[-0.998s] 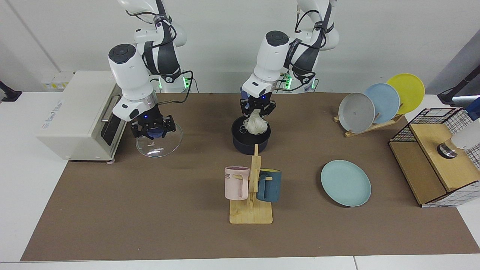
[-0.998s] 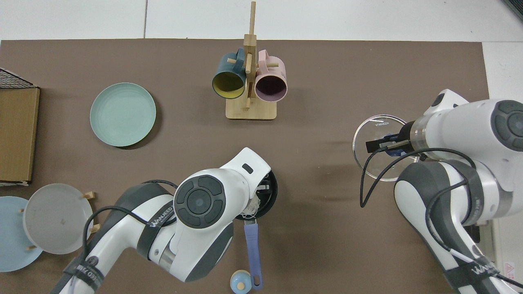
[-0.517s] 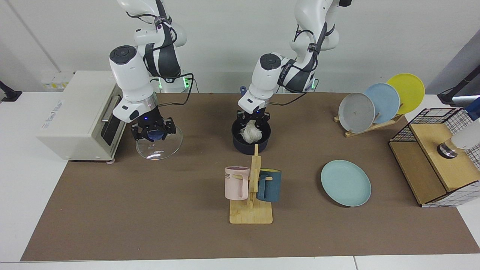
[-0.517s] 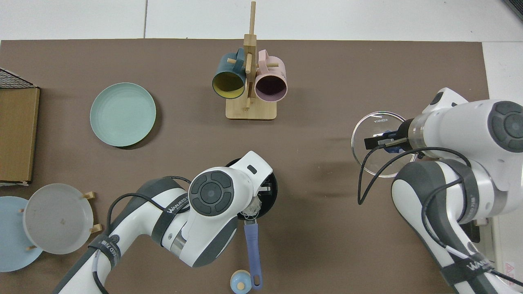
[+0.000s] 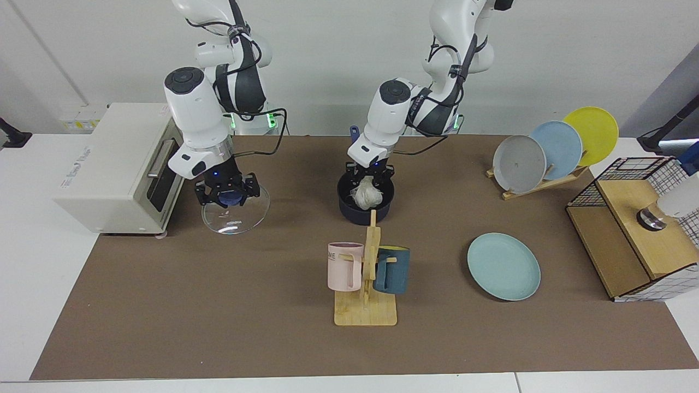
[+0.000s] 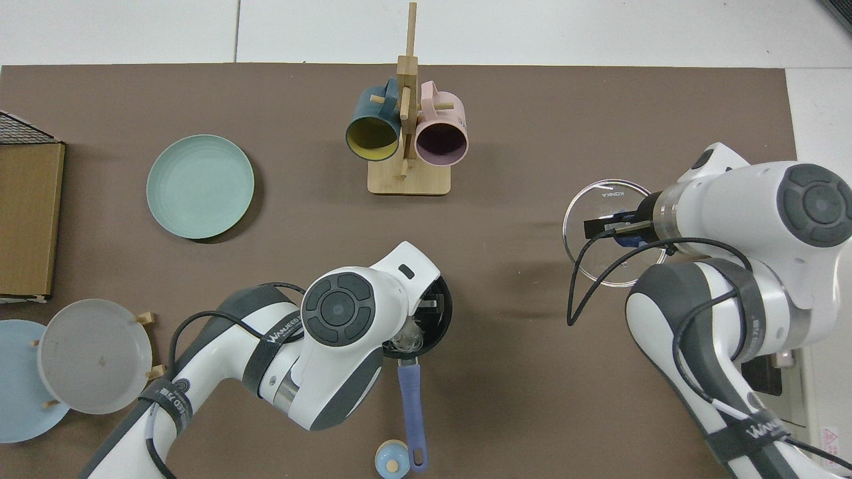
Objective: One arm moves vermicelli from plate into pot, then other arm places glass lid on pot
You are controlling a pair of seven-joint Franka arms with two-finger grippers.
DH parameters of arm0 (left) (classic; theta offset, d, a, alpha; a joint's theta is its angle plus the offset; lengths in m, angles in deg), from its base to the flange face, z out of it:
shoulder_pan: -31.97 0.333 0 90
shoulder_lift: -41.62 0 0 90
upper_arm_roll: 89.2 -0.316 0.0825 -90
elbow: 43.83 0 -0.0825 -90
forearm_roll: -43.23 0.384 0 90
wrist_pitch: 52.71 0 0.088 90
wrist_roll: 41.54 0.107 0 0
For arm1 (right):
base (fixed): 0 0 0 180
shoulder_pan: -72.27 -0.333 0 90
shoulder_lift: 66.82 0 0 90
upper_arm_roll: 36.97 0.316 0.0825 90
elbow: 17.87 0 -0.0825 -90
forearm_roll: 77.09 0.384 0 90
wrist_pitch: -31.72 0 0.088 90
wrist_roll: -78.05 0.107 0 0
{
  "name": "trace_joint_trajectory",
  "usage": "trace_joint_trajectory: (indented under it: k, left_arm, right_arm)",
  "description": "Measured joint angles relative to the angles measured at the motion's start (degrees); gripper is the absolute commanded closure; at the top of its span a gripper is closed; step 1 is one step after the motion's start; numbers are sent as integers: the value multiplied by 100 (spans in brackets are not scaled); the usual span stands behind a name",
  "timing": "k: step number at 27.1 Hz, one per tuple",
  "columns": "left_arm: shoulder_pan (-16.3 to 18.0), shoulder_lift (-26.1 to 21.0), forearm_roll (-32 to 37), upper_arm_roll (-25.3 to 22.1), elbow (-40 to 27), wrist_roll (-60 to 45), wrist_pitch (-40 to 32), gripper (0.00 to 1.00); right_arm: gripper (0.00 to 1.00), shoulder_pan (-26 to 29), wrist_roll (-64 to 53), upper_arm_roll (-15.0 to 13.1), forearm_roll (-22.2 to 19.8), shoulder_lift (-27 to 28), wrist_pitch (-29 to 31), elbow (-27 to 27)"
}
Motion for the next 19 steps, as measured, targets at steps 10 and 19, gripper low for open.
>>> trace_joint_trajectory:
  k: [10, 19]
  left_arm:
    - [49, 30, 0, -118, 629, 26, -924, 0]
    - [65, 218, 5, -1169, 1791, 1185, -2569, 0]
  right_arm:
    - [100, -325, 812, 129, -1, 15, 0, 43]
    - [100, -365, 1153, 258, -2, 21, 0, 47]
